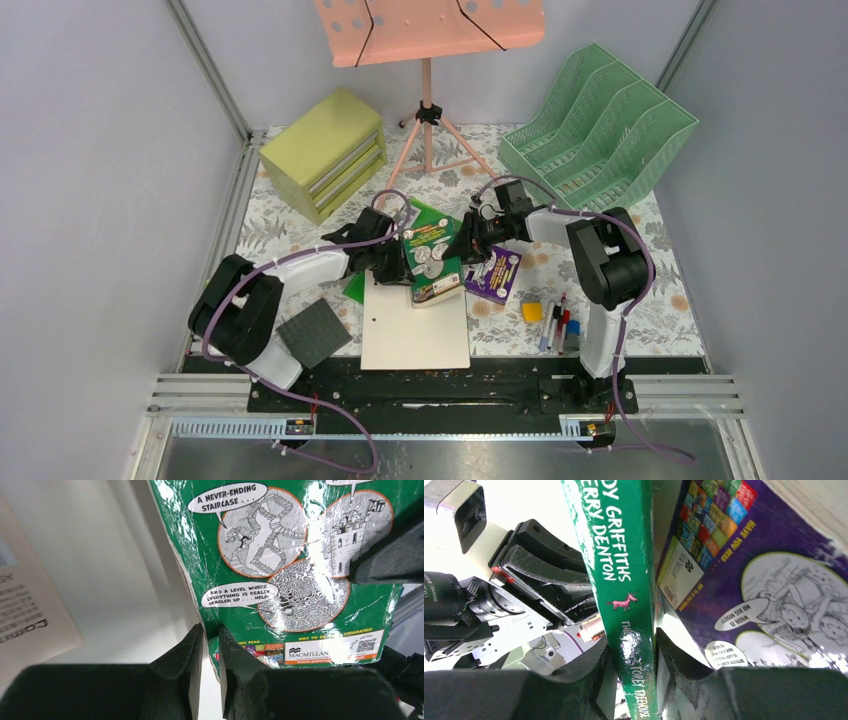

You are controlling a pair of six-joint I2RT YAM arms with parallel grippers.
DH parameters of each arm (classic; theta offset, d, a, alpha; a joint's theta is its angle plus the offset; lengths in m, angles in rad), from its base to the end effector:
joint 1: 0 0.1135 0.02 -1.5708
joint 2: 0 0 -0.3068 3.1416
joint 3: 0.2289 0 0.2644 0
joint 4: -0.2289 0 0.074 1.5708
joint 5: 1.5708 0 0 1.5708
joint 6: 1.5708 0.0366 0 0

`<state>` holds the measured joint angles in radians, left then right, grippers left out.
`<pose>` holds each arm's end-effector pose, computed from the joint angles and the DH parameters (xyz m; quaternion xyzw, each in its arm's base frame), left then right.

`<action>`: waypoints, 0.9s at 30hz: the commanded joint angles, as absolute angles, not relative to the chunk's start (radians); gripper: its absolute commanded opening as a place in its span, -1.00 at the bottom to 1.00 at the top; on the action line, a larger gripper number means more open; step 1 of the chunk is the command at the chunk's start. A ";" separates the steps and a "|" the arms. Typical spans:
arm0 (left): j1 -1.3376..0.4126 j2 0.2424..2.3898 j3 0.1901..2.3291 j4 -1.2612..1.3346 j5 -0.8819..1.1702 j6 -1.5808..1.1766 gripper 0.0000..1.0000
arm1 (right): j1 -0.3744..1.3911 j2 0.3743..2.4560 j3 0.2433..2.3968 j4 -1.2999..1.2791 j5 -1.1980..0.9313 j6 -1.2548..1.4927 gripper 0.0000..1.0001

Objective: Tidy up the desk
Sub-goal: Pick up the notebook from the folder.

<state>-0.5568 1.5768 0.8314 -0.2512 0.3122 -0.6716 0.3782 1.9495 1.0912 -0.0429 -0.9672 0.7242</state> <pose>0.2580 -0.1738 0.1983 -0.0104 0.9484 -0.2831 0.1427 0.3662 0.1779 0.1686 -0.0066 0.8500 0.5265 0.0178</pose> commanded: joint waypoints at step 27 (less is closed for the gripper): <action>-0.410 1.005 0.982 -0.366 0.208 -0.671 0.96 | 0.411 1.481 1.100 0.091 -1.041 0.952 -1.00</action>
